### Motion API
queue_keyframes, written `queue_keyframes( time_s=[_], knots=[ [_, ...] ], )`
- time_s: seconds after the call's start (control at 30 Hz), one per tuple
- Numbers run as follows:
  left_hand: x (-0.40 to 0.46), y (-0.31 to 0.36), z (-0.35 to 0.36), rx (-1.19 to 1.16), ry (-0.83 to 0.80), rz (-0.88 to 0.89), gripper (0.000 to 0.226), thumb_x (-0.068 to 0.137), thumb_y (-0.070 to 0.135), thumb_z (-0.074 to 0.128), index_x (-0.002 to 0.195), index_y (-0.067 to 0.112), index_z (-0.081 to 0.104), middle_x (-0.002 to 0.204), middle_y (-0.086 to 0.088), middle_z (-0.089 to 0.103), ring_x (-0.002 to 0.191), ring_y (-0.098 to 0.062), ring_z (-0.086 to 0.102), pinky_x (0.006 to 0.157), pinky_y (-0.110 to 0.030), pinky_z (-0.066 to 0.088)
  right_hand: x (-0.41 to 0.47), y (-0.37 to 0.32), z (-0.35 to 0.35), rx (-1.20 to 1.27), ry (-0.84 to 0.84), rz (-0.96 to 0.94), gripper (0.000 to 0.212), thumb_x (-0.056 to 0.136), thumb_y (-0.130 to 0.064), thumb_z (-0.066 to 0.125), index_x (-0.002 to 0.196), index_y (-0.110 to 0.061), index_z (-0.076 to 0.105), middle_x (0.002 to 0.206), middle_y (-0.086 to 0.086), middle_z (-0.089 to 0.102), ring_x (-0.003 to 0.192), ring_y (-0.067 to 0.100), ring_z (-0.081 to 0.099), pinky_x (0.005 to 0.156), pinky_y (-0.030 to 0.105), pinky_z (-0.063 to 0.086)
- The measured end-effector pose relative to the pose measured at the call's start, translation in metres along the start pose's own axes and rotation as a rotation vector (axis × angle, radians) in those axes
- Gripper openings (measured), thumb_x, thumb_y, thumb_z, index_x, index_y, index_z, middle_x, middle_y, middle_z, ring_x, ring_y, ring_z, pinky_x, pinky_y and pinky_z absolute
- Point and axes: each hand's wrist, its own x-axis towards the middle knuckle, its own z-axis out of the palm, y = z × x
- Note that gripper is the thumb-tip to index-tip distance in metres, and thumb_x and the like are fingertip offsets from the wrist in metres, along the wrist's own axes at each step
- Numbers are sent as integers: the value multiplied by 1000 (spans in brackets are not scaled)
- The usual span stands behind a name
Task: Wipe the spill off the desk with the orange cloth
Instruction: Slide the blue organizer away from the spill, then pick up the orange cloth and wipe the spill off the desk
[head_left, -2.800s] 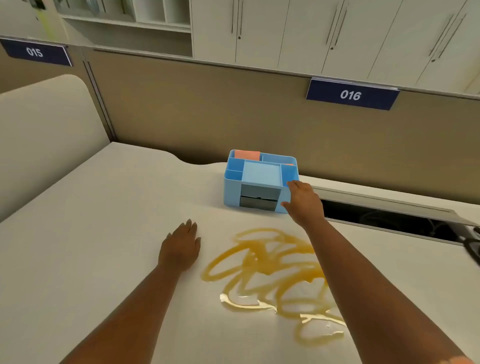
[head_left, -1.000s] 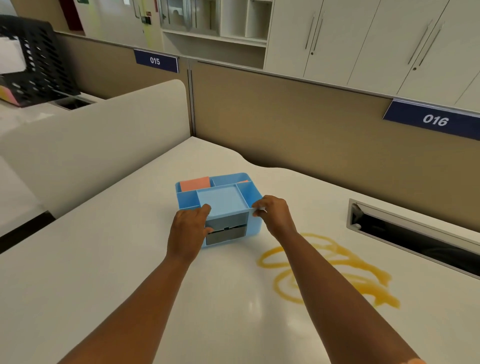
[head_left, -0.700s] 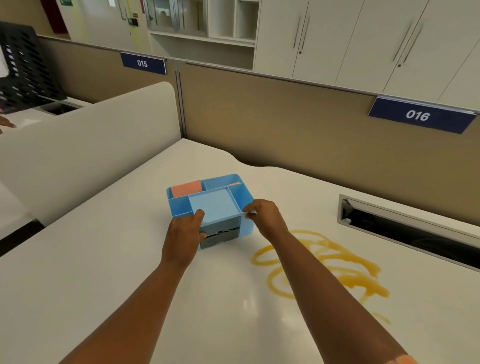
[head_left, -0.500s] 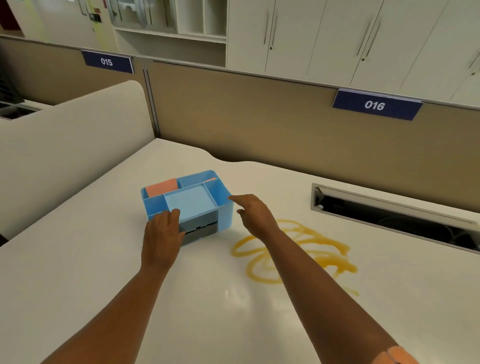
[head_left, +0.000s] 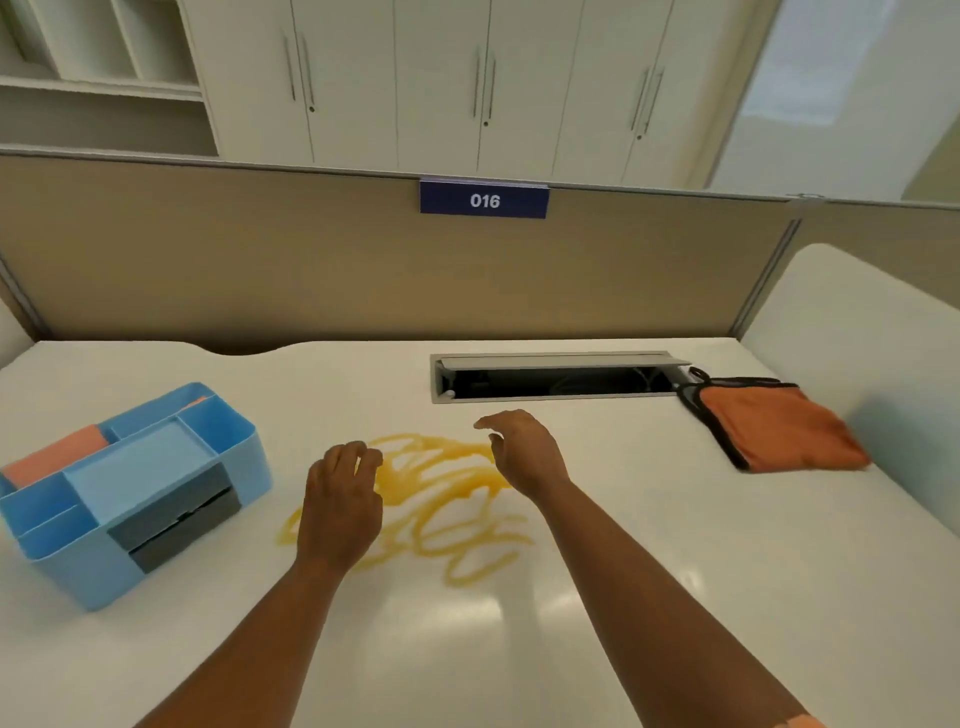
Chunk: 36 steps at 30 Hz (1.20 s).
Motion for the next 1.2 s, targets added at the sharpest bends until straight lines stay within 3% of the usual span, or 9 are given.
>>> queue_keyframes(
  time_s=[0.07, 0.17, 0.27, 0.33, 0.63, 0.77, 0.93, 1.2],
  knots=[
    [10, 37, 7, -94, -62, 73, 41, 61, 6, 35, 92, 8, 62, 93, -11, 66, 86, -32, 63, 69, -36, 51, -13, 30, -20, -21, 36, 65, 32, 92, -9, 43, 115, -20, 62, 122, 3, 62, 117, 17, 51, 91, 30, 43],
    [19, 77, 25, -218, -137, 122, 40, 68, -4, 50, 106, 3, 60, 110, -15, 63, 101, -34, 61, 79, -39, 50, -26, 61, -37, -33, 81, 142, 30, 92, -10, 44, 113, -20, 63, 122, 1, 62, 117, 16, 50, 92, 29, 42],
    [26, 122, 45, -319, -264, 156, 47, 85, 4, 47, 132, 8, 42, 141, -12, 42, 131, -26, 39, 105, -37, 35, -44, 98, -52, -62, 98, 219, 29, 92, -10, 44, 112, -20, 63, 122, -1, 62, 117, 15, 49, 90, 26, 42],
    [31, 148, 59, -336, -317, 186, 49, 93, 14, 39, 140, 13, 28, 151, -5, 27, 139, -19, 26, 113, -31, 24, -55, 123, -60, -72, 106, 271, 29, 92, -10, 44, 112, -20, 63, 121, -1, 62, 116, 15, 50, 90, 25, 41],
    [45, 232, 117, -283, -533, 257, 54, 98, 26, 28, 145, 12, 5, 158, -4, 4, 145, -14, 4, 118, -29, 2, -79, 212, -74, -108, 58, 499, 30, 91, -12, 46, 117, -21, 59, 125, 1, 59, 119, 18, 48, 94, 32, 42],
    [44, 251, 139, -271, -536, 254, 50, 98, 25, 26, 145, 12, 13, 157, -2, 9, 144, -12, 8, 117, -29, 3, -82, 241, -76, -111, 82, 552, 30, 90, -10, 45, 115, -19, 60, 124, 3, 58, 118, 20, 49, 93, 32, 42],
    [41, 260, 150, -290, -361, 146, 42, 96, 23, 32, 137, 12, 37, 149, -4, 35, 138, -16, 30, 114, -32, 23, -74, 269, -85, -114, 159, 596, 32, 89, -5, 46, 116, -14, 60, 124, 9, 56, 116, 25, 51, 92, 35, 43],
    [37, 267, 151, -316, -183, 144, 34, 89, 14, 51, 120, 2, 56, 126, -16, 60, 119, -29, 55, 100, -41, 43, -53, 299, -94, -223, 151, 648, 49, 88, -16, 57, 133, -8, 39, 135, 18, 43, 123, 34, 40, 96, 42, 40]
  ],
)
